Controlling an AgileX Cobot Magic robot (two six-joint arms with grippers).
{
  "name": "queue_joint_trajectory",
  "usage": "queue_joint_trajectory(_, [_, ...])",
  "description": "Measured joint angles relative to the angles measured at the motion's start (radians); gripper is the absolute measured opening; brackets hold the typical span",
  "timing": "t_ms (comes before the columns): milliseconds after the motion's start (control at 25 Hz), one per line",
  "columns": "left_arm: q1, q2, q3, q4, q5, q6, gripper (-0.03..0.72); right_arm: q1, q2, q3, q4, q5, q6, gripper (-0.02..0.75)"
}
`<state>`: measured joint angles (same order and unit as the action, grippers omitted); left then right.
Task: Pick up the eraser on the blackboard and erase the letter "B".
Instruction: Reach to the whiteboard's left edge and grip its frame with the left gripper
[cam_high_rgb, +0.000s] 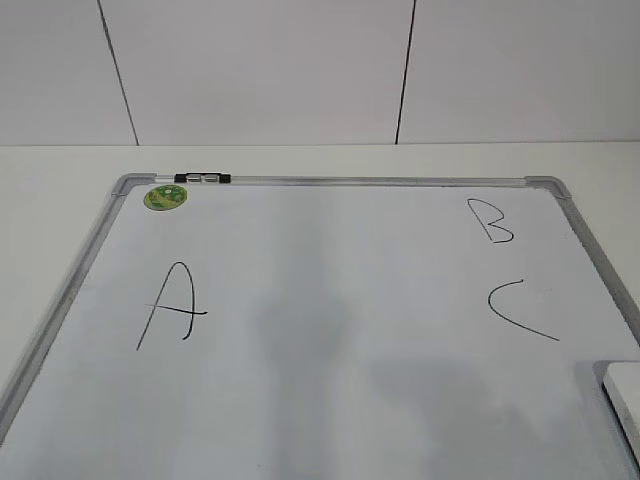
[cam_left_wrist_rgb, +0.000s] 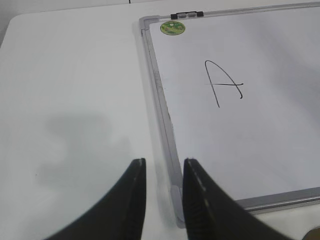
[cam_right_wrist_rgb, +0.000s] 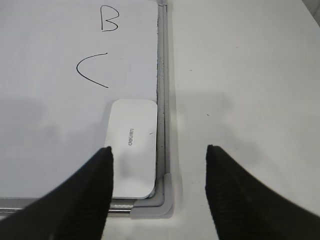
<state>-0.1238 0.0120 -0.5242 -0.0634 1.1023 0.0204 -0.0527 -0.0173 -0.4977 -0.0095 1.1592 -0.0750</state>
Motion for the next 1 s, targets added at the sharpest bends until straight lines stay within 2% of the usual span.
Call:
queue_joint_trajectory(680, [0.000, 0.000, 0.000, 0.000, 0.000, 0.000, 0.202, 0.000, 0.004, 0.000, 0.000, 0.000, 0.000, 0.458])
queue_joint_trajectory(1000, [0.000, 0.000, 0.000, -0.002, 0.000, 0.000, 0.203, 0.000, 0.145, -0.023, 0.009, 0.032, 0.000, 0.458])
